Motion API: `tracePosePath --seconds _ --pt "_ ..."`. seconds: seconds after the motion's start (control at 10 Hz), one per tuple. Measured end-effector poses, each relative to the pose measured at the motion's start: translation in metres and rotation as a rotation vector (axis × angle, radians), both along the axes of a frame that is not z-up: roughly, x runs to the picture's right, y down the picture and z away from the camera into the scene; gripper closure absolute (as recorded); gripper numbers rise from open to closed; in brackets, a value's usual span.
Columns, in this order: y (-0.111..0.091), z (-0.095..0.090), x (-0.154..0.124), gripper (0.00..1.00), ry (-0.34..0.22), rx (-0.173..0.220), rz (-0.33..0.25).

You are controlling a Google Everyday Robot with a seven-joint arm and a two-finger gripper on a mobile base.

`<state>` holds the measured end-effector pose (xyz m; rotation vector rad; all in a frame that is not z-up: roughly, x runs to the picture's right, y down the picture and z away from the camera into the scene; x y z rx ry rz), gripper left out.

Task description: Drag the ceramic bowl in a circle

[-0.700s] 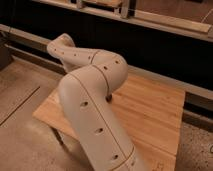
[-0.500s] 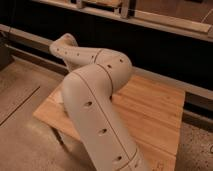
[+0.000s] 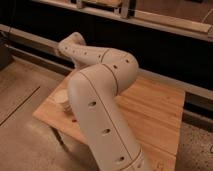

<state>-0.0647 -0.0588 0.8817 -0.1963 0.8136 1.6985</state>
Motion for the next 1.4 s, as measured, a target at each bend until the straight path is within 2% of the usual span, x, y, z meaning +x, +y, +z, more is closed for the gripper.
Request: tracePosePath --seconds 0.1,0.3,0.7,1.1,1.3,1.4 --pt "-0.003 0.009 0.007 0.81 0.013 -0.005 0.010" --pt "-0.007 0.021 0.005 0.81 0.021 -0.013 -0.020" --pt "-0.003 0.044 -0.053 0.81 -0.048 -0.037 -0.115" --pt "0.005 0.039 -0.113 0.81 -0.163 -0.056 -0.194" --pt "0.011 0.029 -0.126 0.81 -0.204 -0.068 -0.249" --pt "0.019 0.020 -0.132 0.81 -0.232 -0.080 -0.298"
